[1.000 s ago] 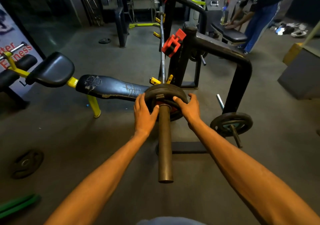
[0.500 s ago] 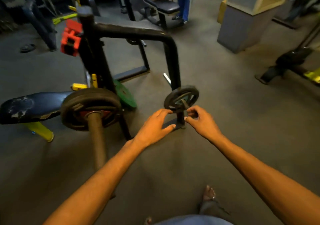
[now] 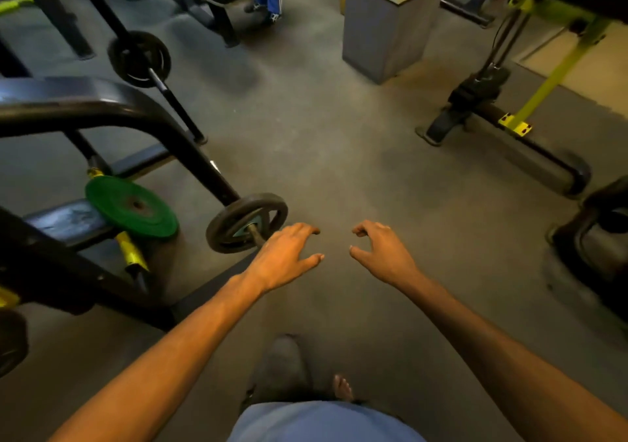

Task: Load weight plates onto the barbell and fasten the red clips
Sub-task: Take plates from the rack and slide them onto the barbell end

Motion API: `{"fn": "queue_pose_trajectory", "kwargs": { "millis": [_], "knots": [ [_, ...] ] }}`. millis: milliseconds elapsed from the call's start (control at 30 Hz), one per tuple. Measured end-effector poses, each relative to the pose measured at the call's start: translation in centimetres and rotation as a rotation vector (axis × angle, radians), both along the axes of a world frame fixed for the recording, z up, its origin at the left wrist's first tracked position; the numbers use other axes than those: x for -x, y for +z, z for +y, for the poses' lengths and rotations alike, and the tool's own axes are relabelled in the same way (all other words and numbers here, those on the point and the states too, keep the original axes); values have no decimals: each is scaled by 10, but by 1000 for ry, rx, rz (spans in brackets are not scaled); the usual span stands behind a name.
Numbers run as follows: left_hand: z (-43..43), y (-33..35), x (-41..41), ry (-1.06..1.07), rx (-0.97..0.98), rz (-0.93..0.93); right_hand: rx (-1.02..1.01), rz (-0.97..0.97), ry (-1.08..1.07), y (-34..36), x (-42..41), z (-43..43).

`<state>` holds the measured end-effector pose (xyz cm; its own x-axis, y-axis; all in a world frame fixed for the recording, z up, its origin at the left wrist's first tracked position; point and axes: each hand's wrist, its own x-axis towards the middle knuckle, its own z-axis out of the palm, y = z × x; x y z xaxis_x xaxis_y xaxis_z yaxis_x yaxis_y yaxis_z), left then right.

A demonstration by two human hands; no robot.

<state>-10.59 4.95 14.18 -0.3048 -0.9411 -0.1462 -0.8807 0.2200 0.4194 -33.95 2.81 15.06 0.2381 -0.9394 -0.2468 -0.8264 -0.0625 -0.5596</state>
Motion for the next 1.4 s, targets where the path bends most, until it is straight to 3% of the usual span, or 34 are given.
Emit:
{"fn": "queue_pose_trajectory", "kwargs": {
  "millis": [333, 600, 1000, 1200, 1400],
  "knots": [
    [-234, -37, 3, 73, -92, 35, -21, 6, 33, -23, -9, -234],
    [-434, -3, -26, 156, -139, 50, -40, -6, 85, 20, -39, -449],
    [-728, 1, -82, 447, -114, 120, -37, -70, 347, 8, -108, -815],
    [-833, 20, -143, 670, -78, 140, -65, -10, 598, 19, -195, -966],
    [-920, -13, -253, 855, -94, 187, -87, 30, 826, -2, -335, -1083]
  ]
}}
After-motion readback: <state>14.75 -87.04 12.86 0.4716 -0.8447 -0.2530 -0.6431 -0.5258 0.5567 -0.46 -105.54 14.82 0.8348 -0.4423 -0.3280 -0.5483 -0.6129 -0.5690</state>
